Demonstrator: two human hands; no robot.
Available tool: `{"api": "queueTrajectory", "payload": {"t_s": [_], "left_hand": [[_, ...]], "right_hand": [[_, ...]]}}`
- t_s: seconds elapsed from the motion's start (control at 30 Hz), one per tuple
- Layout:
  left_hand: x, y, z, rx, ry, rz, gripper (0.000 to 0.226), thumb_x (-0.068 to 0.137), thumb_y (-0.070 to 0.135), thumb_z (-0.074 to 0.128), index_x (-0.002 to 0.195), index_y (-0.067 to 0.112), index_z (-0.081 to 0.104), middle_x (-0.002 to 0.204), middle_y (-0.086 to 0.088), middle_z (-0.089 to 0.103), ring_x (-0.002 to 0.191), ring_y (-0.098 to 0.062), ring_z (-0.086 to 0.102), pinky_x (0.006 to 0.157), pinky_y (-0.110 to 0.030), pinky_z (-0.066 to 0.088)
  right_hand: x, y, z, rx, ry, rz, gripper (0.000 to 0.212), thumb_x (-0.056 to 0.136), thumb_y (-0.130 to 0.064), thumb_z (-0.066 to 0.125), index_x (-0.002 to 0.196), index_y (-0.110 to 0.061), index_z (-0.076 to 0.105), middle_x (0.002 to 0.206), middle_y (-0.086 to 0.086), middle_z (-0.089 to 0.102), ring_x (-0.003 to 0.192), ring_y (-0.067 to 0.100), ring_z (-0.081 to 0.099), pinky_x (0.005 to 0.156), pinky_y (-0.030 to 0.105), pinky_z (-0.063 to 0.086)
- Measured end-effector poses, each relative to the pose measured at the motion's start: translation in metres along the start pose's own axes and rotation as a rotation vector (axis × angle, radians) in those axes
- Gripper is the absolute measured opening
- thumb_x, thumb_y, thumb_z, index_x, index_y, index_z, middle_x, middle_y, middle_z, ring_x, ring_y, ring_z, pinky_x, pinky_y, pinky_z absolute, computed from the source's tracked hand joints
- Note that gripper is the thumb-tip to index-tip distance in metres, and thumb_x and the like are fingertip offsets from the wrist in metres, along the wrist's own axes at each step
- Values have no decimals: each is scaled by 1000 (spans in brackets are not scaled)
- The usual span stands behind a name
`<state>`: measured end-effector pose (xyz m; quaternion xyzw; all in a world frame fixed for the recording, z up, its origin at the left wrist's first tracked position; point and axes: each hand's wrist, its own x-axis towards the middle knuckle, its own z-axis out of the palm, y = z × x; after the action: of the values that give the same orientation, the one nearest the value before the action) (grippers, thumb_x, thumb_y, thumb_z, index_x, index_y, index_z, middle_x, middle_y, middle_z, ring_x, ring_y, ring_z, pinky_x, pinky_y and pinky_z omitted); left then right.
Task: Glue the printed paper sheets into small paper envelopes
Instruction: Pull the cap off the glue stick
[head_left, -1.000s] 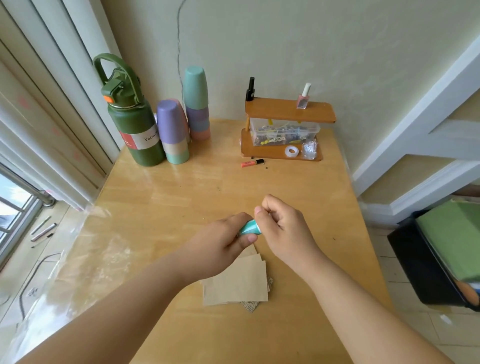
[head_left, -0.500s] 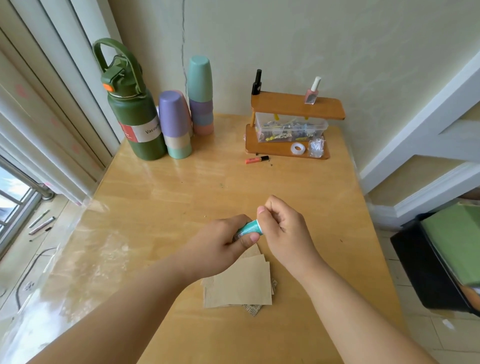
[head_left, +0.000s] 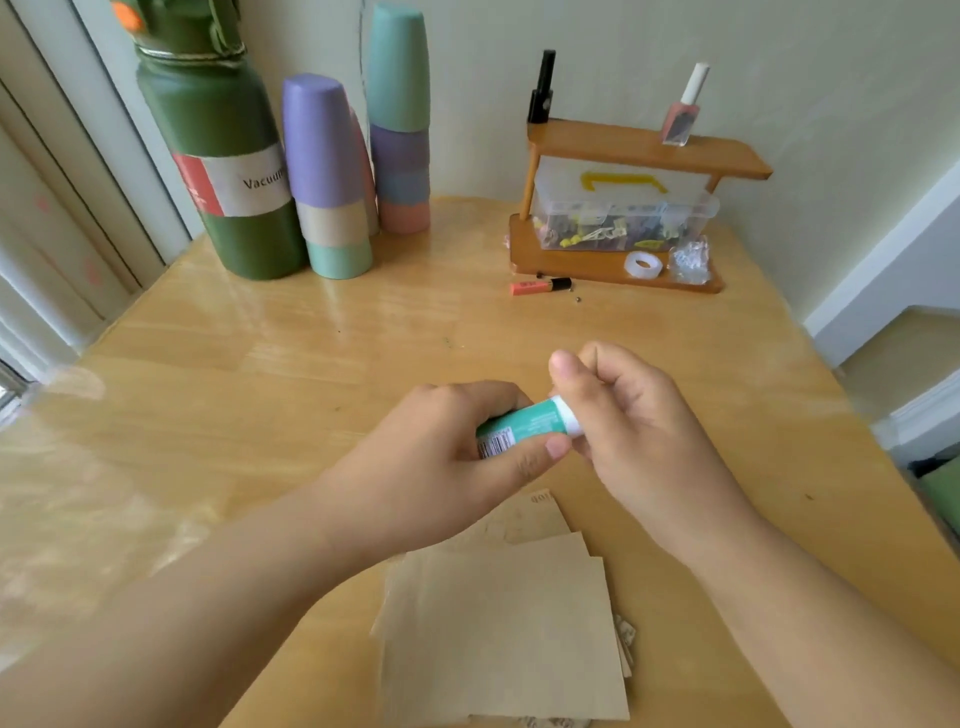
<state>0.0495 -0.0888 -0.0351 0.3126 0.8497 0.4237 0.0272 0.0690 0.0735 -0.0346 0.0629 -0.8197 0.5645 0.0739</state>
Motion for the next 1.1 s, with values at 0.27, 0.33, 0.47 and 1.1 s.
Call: {"api": "queueTrajectory", "payload": {"t_s": [0.27, 0.33, 0.47, 1.1], "left_hand": [[-34, -9, 39, -106, -10, 15, 37, 80, 53, 51, 68, 18, 53, 52, 7, 38, 45, -8, 33, 44, -17, 27], [-48, -2, 44, -181, -53, -23, 42, 82, 54, 53, 70, 14, 52, 56, 2, 38, 45, -11, 32, 43, -21, 27], [-67, 4, 50, -333, -121, -50, 52, 82, 50, 53, 79, -2, 49, 58, -1, 35, 47, -16, 29, 43, -23, 25], [-84, -13, 48, -676, -274, -194, 34, 81, 46, 54, 80, 14, 66, 55, 0, 29, 45, -12, 18, 41, -18, 21]], "right_hand": [[-33, 28, 13, 237, -21, 3, 31, 77, -24, 52, 55, -20, 30, 52, -2, 27, 47, 13, 21, 42, 23, 17], [-50, 26, 14, 290, -33, 11, 34, 79, -19, 52, 53, -21, 30, 50, -5, 28, 42, 9, 23, 41, 19, 17], [-75, 20, 17, 344, -23, -26, 35, 80, -15, 51, 52, -22, 30, 46, -9, 33, 36, 2, 36, 40, 17, 20], [-81, 36, -12, -36, 329, -393, 25, 90, -38, 43, 74, -20, 47, 61, 0, 42, 56, 10, 37, 54, 29, 34]]}}
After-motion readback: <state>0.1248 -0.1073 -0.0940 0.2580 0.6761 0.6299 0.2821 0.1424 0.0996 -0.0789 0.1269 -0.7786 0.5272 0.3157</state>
